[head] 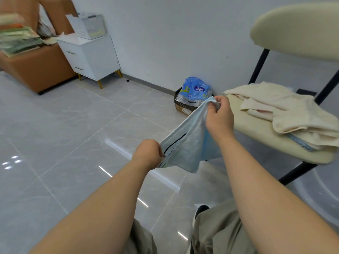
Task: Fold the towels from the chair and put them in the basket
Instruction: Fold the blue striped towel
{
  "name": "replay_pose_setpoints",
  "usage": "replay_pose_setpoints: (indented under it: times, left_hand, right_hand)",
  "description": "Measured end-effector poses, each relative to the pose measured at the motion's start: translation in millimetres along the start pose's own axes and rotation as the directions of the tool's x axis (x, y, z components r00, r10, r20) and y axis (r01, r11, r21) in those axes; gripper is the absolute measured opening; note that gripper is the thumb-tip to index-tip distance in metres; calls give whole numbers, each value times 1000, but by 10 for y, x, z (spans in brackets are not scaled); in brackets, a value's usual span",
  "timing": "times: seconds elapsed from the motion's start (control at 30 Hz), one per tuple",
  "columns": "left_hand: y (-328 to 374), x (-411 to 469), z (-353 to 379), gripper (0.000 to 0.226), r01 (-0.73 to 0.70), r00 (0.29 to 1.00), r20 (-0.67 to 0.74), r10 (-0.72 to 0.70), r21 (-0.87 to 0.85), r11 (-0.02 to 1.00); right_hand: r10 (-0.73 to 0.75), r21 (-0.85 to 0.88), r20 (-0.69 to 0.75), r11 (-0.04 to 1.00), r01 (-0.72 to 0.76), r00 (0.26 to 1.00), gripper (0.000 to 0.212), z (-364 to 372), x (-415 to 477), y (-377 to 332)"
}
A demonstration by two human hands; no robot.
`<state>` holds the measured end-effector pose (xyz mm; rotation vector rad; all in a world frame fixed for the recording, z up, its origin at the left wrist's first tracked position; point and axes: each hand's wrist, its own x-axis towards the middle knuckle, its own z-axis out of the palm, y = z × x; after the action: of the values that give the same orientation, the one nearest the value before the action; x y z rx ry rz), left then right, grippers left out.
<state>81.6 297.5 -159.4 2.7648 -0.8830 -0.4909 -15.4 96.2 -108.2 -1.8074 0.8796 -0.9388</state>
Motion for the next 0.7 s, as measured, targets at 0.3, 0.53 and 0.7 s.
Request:
replay_pose_setpoints:
  times: [0.3, 0.53, 0.7]
  left_hand:
    - [-18, 74, 101, 13, 83, 996, -24, -82, 66, 994]
    - [-17, 91, 174, 31, 78, 995, -52, -81, -60, 995]
    - [-6, 130, 256, 61, 84, 991, -82, -102, -202, 976]
  right_hand:
    - [-37, 18, 50, 999, 36, 998, 8, 4, -54, -60]
    - [-77, 46, 78, 996, 74, 994, 12, -6, -88, -195]
    - [-142, 48, 110, 989, 137, 984, 4, 8, -134, -256]
